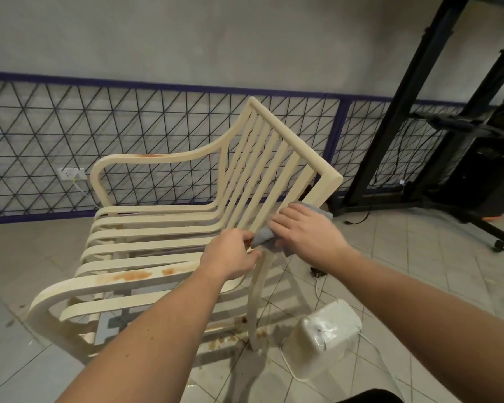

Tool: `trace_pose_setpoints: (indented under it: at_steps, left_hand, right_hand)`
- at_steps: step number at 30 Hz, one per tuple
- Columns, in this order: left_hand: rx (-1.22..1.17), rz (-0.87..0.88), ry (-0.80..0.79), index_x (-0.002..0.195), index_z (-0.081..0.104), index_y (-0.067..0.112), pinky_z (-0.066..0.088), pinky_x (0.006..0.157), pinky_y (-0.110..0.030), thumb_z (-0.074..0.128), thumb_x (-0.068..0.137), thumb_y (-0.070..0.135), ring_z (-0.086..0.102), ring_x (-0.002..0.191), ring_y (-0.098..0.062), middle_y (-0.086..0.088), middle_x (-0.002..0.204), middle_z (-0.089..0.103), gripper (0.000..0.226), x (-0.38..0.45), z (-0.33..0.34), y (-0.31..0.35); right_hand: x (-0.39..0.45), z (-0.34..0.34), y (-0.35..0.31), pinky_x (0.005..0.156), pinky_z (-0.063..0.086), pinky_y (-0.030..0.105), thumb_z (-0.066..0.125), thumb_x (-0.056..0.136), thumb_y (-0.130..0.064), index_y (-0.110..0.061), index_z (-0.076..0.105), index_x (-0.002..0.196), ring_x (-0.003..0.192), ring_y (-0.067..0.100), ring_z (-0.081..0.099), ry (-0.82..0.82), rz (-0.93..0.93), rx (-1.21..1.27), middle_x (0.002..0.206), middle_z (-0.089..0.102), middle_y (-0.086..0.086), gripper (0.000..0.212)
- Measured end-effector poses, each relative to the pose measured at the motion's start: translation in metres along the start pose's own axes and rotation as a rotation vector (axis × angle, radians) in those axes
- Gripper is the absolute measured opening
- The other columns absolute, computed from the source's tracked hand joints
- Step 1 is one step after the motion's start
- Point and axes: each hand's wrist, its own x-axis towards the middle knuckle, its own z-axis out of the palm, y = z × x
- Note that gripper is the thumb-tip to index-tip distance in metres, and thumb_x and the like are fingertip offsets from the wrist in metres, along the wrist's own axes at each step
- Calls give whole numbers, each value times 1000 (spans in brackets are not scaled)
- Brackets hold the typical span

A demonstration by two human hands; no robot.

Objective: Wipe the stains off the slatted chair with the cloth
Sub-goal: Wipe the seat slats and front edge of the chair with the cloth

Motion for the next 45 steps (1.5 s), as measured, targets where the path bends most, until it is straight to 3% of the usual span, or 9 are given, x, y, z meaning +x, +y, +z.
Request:
trace_pose_setpoints:
  at_steps: [4,9,15,22,26,32,36,41,45]
  left_hand:
    - [-31,-16,-26,115,70,41,53,74,-32,66,85,49,64,88,-16,16,95,69,32,1,-2,-1]
    - [-42,7,-40,115,71,39,56,77,-32,68,87,44,65,89,-16,14,97,71,28,-1,-5,1]
    - [-28,49,-38,122,65,38,55,81,-35,65,91,45,65,98,-17,12,106,70,32,-6,-4,-1]
    - [122,60,-94,149,43,36,51,100,-38,78,78,50,55,127,-13,14,138,59,80,-24,-36,-52]
    - [203,17,-107,145,47,37,51,100,-37,78,76,52,56,126,-13,14,135,61,77,-35,-60,-86]
    - [261,22,-185,136,58,35,55,93,-38,74,79,51,63,109,-14,13,125,67,61,-40,-66,-98]
    - [278,16,-175,126,64,34,55,93,-37,71,79,48,62,109,-16,11,123,69,50,-40,-64,-102]
    - [283,-14,-174,128,62,36,55,89,-36,73,78,46,62,106,-14,15,121,68,52,-46,-69,-106]
    - [309,-25,-183,129,61,34,54,89,-34,72,79,43,60,109,-14,14,121,68,52,-53,-81,-114]
  right_hand:
    - [-13,-32,42,110,40,42,69,86,-20,-15,70,117,114,24,62,130,-82,-21,118,71,3,32]
    - [-20,-62,78,111,40,46,66,89,-23,-13,70,118,125,28,57,146,4,-69,123,69,5,32]
    - [-9,-26,31,116,31,44,62,87,-23,-18,71,117,122,25,58,63,-19,-16,123,69,3,32]
    - [11,32,-38,111,36,43,64,90,-20,-13,67,121,118,27,59,107,43,174,124,67,6,32]
    - [18,19,-49,99,48,41,65,84,-16,-19,72,112,110,19,63,108,-152,378,114,71,-1,29]
    - [30,-18,4,78,55,41,75,84,-21,-22,70,105,90,22,65,118,204,303,94,70,-2,22]
    - [30,9,-24,91,50,39,49,95,-48,-33,65,111,97,17,62,-95,166,133,100,69,-7,28]
    - [49,41,-96,101,43,39,46,100,-39,-23,65,121,110,18,61,15,188,335,119,69,-5,32]
    - [51,34,-113,97,47,40,64,93,-20,-17,67,118,111,23,61,12,20,502,118,69,-3,26]
